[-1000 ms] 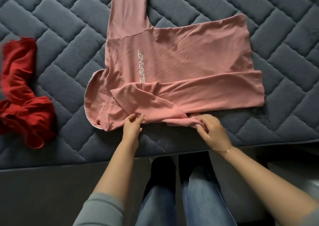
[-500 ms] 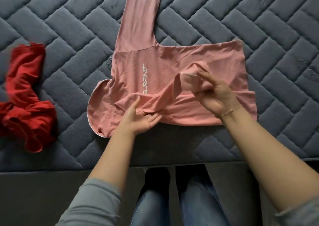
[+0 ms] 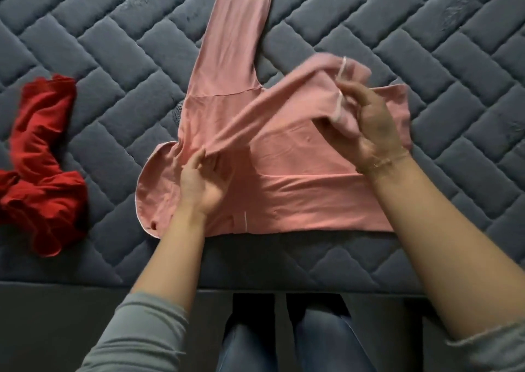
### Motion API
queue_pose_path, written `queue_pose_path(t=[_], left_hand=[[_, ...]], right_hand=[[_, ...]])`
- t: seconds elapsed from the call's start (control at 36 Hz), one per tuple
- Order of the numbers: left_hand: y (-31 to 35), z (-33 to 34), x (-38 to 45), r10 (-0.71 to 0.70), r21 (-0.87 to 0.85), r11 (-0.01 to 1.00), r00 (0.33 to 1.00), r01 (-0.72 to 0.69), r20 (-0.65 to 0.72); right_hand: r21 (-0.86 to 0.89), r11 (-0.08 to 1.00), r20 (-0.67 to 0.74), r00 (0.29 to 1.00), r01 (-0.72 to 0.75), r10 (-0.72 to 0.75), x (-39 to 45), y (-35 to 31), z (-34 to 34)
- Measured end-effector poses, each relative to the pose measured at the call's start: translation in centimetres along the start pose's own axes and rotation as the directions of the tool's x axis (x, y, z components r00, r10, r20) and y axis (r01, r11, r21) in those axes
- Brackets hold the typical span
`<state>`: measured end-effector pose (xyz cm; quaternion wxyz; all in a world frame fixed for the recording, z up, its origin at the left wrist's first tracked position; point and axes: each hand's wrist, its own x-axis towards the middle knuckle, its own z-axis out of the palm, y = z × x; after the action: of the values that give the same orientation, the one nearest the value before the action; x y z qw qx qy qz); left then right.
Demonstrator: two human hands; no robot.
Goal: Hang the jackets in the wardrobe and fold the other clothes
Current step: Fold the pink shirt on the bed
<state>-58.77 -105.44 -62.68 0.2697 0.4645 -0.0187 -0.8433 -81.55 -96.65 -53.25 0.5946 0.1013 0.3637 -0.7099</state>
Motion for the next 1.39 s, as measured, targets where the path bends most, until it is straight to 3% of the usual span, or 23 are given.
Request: queue_pose_path(t=[0.08, 0.17, 0.25, 0.36, 0.42, 0.5, 0.69, 0.83, 0.92, 0.97, 1.0, 1.06, 1.14, 1.19, 1.25, 1.31, 1.39], left_hand=[[-3.3, -1.5, -0.1, -0.052, -0.070, 0.996, 0.996, 0.047, -0.077], [-6.5, -2.7, -0.2, -0.089, -0.129, 0.989, 0.984, 0.069, -0.155], [-8.5, -3.2, 0.0, -0.110, -0.120, 0.989, 0.974, 0.087, -0.200], [-11.0, -2.7, 0.6, -0.058, 0.013, 0.998, 0.936, 0.066, -0.347], [-12.2, -2.5, 0.7, -0.022, 0.044, 0.998, 0.896, 0.047, -0.443], [-13.5, -2.4, 0.8, 0.009, 0.055, 0.998, 0.843, 0.024, -0.539], [-15.4, -1.9, 0.1, 0.062, 0.108, 0.994, 0.728, 0.017, -0.683], [-16.6, -0.9, -1.2, 0.044, 0.045, 0.999, 0.679, -0.017, -0.733], [-16.9, -0.4, -2.6, 0.104, 0.045, 0.993, 0.635, -0.109, -0.766], [-17.7, 0.1, -3.5, 0.269, 0.255, 0.961, 0.591, -0.109, -0.761], [-18.0, 0.6, -3.8, 0.388, 0.408, 0.907, 0.586, -0.106, -0.711], [-18.3, 1.4, -3.6, 0.603, 0.715, 0.688, 0.645, -0.124, -0.469], [-18.1, 1.3, -1.3, 0.639, 0.960, 0.195, 0.769, -0.203, 0.033], [-17.7, 0.3, 1.2, 0.529, 0.959, -0.202, 0.802, -0.200, 0.278], [-16.9, -1.6, 3.6, 0.383, 0.845, -0.517, 0.846, -0.136, 0.371], [-15.4, -3.8, 5.2, 0.260, 0.694, -0.712, 0.876, -0.111, 0.406], [-13.0, -6.5, 6.4, 0.236, 0.586, -0.806, 0.860, -0.086, 0.452]], right_hand=[[-0.222, 0.969, -0.183, 0.981, -0.106, 0.065, -1.5, -1.1, -6.5], [-0.427, 0.868, -0.384, 0.920, -0.252, 0.079, -2.7, -2.0, -13.5], [-0.679, 0.678, -0.468, 0.877, -0.282, -0.105, -3.5, -2.3, -19.0], [-0.795, 0.482, -0.464, 0.881, -0.369, -0.092, -3.4, -3.0, -24.2], [-0.830, 0.418, -0.469, 0.869, -0.370, -0.161, -3.2, -3.5, -25.7], [-0.855, 0.406, -0.451, 0.849, -0.323, -0.275, -3.0, -3.6, -26.7], [-0.893, 0.346, -0.404, 0.850, -0.287, -0.338, -3.9, -3.8, -27.7], [-0.864, 0.366, -0.479, 0.789, -0.346, -0.384, -4.6, -3.2, -27.9], [-0.933, 0.186, -0.360, 0.760, -0.309, -0.542, -5.5, -2.6, -27.1], [-0.968, -0.047, -0.160, 0.744, -0.248, -0.649, -5.9, -2.0, -26.5], [-0.966, -0.153, -0.054, 0.744, -0.207, -0.666, -6.0, -1.6, -26.1], [-0.951, -0.291, 0.106, 0.776, -0.103, -0.621, -5.7, -0.4, -25.0], [-0.907, -0.414, 0.253, 0.883, 0.074, -0.395, -4.8, 2.7, -23.3], [-0.854, -0.487, 0.327, 0.918, 0.185, -0.226, -3.6, 4.8, -22.5], [-0.762, -0.611, 0.355, 0.928, 0.217, -0.113, -2.3, 6.0, -22.9], [-0.692, -0.709, 0.299, 0.948, 0.138, -0.108, -1.2, 5.7, -24.4], [-0.678, -0.734, 0.212, 0.967, 0.042, -0.140, -0.6, 4.3, -27.2]])
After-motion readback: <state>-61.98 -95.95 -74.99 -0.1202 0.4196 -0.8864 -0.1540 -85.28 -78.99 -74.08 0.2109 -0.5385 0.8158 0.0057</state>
